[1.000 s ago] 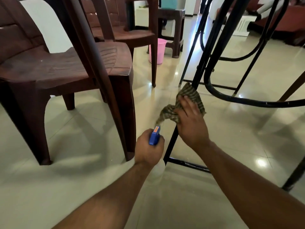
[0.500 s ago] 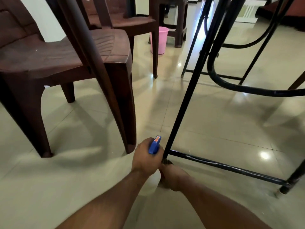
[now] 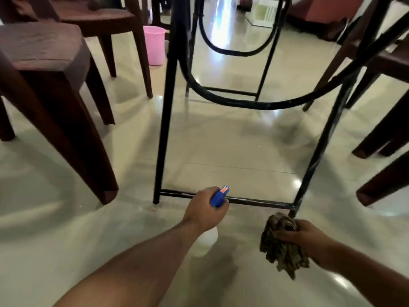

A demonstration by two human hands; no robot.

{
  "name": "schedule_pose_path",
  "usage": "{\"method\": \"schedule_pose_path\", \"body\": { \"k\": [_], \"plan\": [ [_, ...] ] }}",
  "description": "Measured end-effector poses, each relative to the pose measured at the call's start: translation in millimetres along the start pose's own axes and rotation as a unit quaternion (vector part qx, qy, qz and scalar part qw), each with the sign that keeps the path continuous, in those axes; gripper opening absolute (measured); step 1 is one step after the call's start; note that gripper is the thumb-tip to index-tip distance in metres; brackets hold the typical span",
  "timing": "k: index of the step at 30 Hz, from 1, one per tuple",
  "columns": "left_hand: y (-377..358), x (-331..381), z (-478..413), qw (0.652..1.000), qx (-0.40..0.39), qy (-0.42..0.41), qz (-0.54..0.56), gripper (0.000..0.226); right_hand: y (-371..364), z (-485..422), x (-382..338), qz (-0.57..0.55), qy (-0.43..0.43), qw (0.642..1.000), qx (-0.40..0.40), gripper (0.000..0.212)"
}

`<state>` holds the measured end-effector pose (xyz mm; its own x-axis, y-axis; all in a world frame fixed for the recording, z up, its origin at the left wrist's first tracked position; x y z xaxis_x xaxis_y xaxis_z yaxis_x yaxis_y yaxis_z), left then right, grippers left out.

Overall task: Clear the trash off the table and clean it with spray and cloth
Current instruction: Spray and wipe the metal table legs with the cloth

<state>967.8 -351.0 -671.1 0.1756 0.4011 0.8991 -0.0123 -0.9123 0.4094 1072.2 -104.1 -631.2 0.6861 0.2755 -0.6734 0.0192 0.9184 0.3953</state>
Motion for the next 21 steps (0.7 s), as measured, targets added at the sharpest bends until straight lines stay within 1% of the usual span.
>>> {"method": "schedule_pose_path", "body": {
  "k": [1,2,3,5,6,7,10,13,15,17,18,19,20,21],
  "plan": [
    [-13,3,3,1.000,-0.013,-0.004,-0.008,0.021,6,1,17,-0.084,-0.018,0.996,0.032,0.026],
    [-29,6,5,0.999,-0.027,-0.012,-0.017,0.020,12,-3,35,-0.172,-0.047,0.982,0.063,0.023],
    [-42,7,9,0.999,-0.040,-0.017,-0.026,0.019,10,-8,50,-0.252,-0.072,0.962,0.078,0.021],
    [-66,7,14,0.997,-0.060,-0.022,-0.042,0.018,2,-27,66,-0.389,-0.110,0.911,0.083,0.027],
    [-80,7,18,0.997,-0.069,-0.019,-0.042,0.017,-1,-42,74,-0.437,-0.132,0.884,0.100,0.030],
    [-86,6,21,0.997,-0.073,-0.011,-0.037,0.016,-7,-56,75,-0.470,-0.141,0.864,0.108,0.033],
    [-108,6,31,0.997,-0.073,-0.006,-0.031,0.013,-15,-88,61,-0.540,-0.147,0.820,0.119,0.034],
    [-124,11,34,0.997,-0.071,0.022,-0.007,0.018,-18,-117,42,-0.609,-0.141,0.773,0.107,0.030],
    [-131,15,34,0.997,-0.058,0.031,-0.025,0.021,-25,-122,39,-0.617,-0.142,0.768,0.097,0.025],
    [-135,17,31,0.997,-0.042,0.046,-0.053,0.023,-30,-115,48,-0.594,-0.148,0.787,0.070,0.026],
    [-136,18,30,0.996,-0.038,0.051,-0.061,0.025,-27,-112,53,-0.584,-0.153,0.794,0.070,0.028],
    [-137,19,29,0.996,-0.033,0.052,-0.068,0.026,-24,-111,56,-0.585,-0.160,0.792,0.070,0.030],
    [-137,20,28,0.996,-0.031,0.049,-0.073,0.027,-19,-114,56,-0.602,-0.158,0.780,0.068,0.031],
    [-138,19,27,0.996,-0.031,0.047,-0.075,0.026,-16,-118,52,-0.630,-0.154,0.757,0.074,0.031]
  ]
}}
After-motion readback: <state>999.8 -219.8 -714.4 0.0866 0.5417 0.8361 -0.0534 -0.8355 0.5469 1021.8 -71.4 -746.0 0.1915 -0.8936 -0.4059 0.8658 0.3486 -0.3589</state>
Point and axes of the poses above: each hand's wrist, its own z-axis away from the middle knuckle, its own y-axis out of the back of the hand, x = y × z, the point moved 3 cm from there along -z, towards the middle knuckle, and after that the axes turned 11 degrees about x, right-handed, at the moved point
